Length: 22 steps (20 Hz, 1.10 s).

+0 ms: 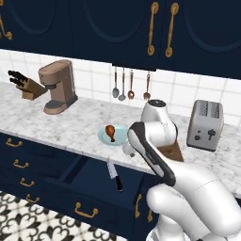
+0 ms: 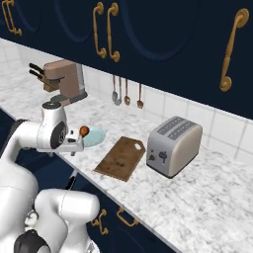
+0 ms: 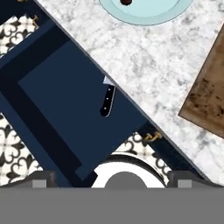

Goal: Pick up the knife from the drawer and place it on the cutting board. Then place the meat from the plate to the cutting board.

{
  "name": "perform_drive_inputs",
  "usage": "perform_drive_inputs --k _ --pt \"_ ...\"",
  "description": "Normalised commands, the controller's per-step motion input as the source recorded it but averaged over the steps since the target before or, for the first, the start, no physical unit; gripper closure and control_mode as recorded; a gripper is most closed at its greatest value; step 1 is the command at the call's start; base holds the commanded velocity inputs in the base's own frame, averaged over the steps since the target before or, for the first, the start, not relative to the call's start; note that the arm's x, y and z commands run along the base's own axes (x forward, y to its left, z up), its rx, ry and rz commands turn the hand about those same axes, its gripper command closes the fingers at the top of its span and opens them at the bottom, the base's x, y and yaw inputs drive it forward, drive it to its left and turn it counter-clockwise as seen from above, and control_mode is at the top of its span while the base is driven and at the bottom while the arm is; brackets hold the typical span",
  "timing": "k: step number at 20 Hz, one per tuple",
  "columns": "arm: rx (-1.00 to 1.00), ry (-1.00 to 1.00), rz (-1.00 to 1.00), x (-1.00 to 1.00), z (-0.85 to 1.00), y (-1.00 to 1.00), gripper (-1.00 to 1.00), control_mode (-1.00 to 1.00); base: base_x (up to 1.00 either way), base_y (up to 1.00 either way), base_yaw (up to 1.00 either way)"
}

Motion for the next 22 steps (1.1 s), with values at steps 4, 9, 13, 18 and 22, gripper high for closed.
perform_drive_inputs --k 4,9,13,18,22 --pt "0.00 0.00 0.07 0.00 -0.54 0.82 -1.00 -1.00 0.00 0.00 0.00" --pt "0.00 0.05 0.02 0.03 -0.45 0.70 -1.00 -1.00 0.00 0.00 0.00" --pt "0.00 0.00 0.01 0.00 -0.47 0.61 -1.00 -1.00 0.00 0.00 0.00" --pt "0.00 0.00 0.02 -0.02 -0.29 0.57 -1.00 -1.00 0.00 0.00 0.00" --pt "0.00 0.00 0.04 -0.06 -0.21 0.39 -1.00 -1.00 0.00 0.00 0.00"
